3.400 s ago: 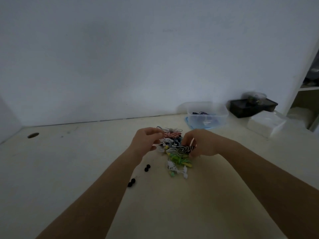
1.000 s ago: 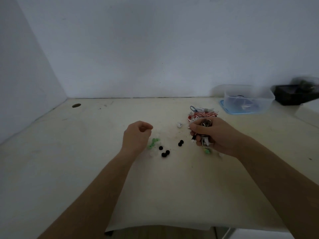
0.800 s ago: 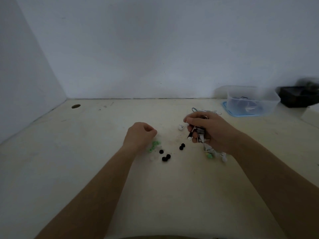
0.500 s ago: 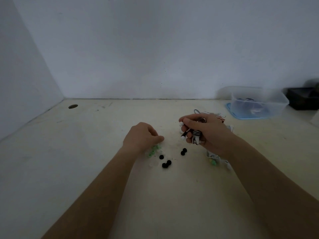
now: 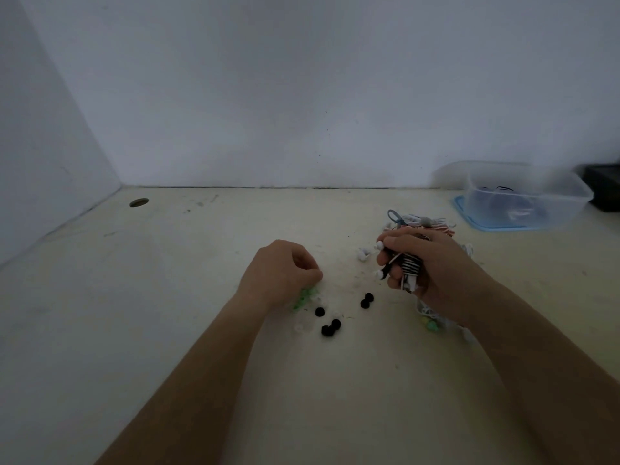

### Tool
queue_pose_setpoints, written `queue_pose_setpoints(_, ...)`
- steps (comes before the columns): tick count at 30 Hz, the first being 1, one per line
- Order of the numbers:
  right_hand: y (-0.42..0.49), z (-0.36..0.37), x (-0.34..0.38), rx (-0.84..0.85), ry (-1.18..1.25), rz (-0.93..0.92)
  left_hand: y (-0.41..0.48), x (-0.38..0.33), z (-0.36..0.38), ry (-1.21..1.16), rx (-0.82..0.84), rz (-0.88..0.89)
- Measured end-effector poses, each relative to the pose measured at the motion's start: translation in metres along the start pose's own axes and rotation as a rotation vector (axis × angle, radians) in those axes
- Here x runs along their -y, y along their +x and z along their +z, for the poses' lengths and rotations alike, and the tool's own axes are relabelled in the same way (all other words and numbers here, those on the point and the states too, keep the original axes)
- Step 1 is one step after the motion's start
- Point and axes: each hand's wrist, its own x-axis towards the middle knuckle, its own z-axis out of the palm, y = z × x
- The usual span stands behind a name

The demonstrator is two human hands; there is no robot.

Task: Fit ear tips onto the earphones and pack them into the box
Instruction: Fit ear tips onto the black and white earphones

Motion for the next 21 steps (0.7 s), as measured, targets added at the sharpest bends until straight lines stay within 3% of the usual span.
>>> queue_pose_setpoints(8, -0.003, 0.001, 0.0, 0.035, -0.051, -0.037, -0.002, -0.005, 0.002, 0.027, 0.011, 0.033)
queue_pose_setpoints(12, -0.003, 0.0, 0.002, -0.007, -0.028, -0.037, -0.011, -0.022, 0.004, 0.093, -0.068, 0.175)
queue_pose_setpoints(17, -0.003, 0.001, 0.002, -0.042, -0.006, -0.078, -0.024, -0.055, 0.025, 0.232, 0.173, 0.283)
queue_pose_setpoints(21, -0.003, 0.002, 0.002, -0.021, 0.003, -0.082, -0.025, -0.061, 0.031, 0.314, 0.176, 0.3)
